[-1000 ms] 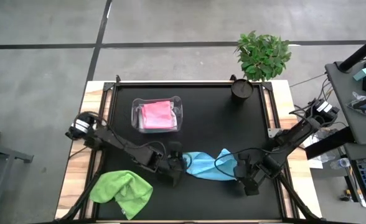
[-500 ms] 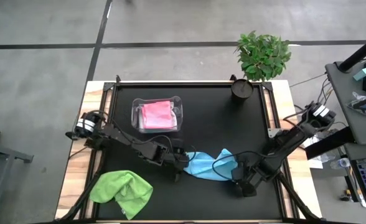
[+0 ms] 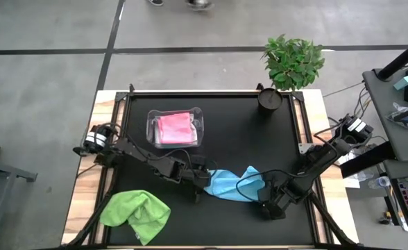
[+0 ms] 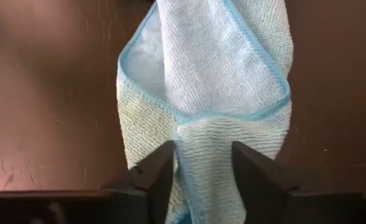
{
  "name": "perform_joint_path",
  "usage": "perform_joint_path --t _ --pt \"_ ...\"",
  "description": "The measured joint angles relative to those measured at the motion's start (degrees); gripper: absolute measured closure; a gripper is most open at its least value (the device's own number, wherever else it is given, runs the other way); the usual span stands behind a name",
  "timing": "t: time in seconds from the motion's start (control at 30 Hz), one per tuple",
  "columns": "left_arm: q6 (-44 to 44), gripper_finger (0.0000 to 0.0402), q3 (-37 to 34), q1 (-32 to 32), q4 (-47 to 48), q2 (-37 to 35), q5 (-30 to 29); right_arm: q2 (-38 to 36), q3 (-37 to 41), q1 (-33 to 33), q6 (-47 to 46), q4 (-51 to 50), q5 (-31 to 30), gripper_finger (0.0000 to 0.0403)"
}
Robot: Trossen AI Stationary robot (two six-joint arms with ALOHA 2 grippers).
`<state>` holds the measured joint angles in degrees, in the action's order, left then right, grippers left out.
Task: Fold microfiber towels
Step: Fold the blue microfiber cloth
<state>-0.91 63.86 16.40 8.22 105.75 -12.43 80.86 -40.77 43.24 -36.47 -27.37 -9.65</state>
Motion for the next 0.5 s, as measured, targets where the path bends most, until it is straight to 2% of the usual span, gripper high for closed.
perform_joint_path --t 0.17,0.2,0.33,0.5 --pt "2.02 0.0375 -0.31 0.22 -1.34 0.00 -0.02 -0.02 0.00 0.00 0.00 0.60 0.00 0.0394" --pt "2.18 0.0387 -0.30 0.32 -1.29 0.00 -0.03 -0.02 0.00 0.00 0.00 0.94 0.00 0.0394" --pt "3.70 0.0399 -0.26 1.63 -1.11 -2.04 -2.63 -0.45 -0.70 0.22 0.00 1.27 -0.06 0.0394" --pt "6.15 0.0401 -0.47 4.45 1.16 -11.16 -5.37 -4.62 -3.40 2.02 1.70 1.08 -2.11 0.0394"
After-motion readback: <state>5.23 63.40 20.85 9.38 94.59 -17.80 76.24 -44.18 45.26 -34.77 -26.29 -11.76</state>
